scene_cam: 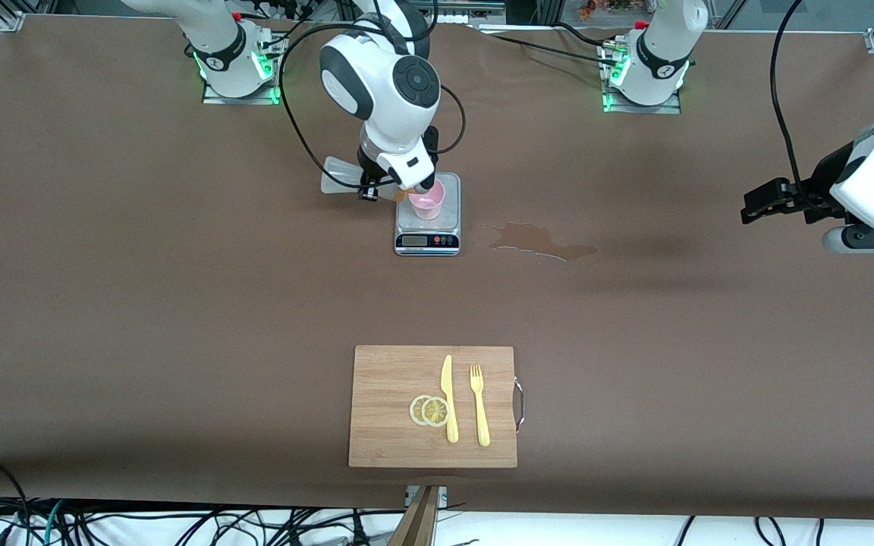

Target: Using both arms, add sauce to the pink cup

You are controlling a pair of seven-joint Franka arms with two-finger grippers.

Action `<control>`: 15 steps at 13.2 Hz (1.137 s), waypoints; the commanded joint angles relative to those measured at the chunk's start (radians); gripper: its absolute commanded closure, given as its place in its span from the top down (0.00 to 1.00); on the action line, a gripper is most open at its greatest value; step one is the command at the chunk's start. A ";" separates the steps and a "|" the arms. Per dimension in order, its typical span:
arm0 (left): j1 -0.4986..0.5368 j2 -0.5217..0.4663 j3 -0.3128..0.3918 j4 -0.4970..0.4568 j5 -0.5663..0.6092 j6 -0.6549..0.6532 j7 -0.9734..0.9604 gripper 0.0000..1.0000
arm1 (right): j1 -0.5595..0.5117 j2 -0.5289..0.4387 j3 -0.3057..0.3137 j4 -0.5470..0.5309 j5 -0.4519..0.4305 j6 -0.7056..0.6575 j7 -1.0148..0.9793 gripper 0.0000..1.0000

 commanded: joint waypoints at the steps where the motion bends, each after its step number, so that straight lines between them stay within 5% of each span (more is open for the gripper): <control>1: 0.001 0.015 -0.002 0.033 -0.011 -0.023 -0.008 1.00 | 0.004 -0.009 -0.008 -0.009 -0.019 -0.003 0.018 0.27; 9: 0.001 0.015 -0.002 0.033 -0.011 -0.023 -0.008 1.00 | -0.002 -0.075 -0.012 -0.053 0.001 -0.012 -0.023 0.29; 15: 0.001 0.013 -0.004 0.033 -0.011 -0.023 -0.008 1.00 | -0.003 -0.256 -0.019 -0.357 0.044 0.325 -0.027 0.28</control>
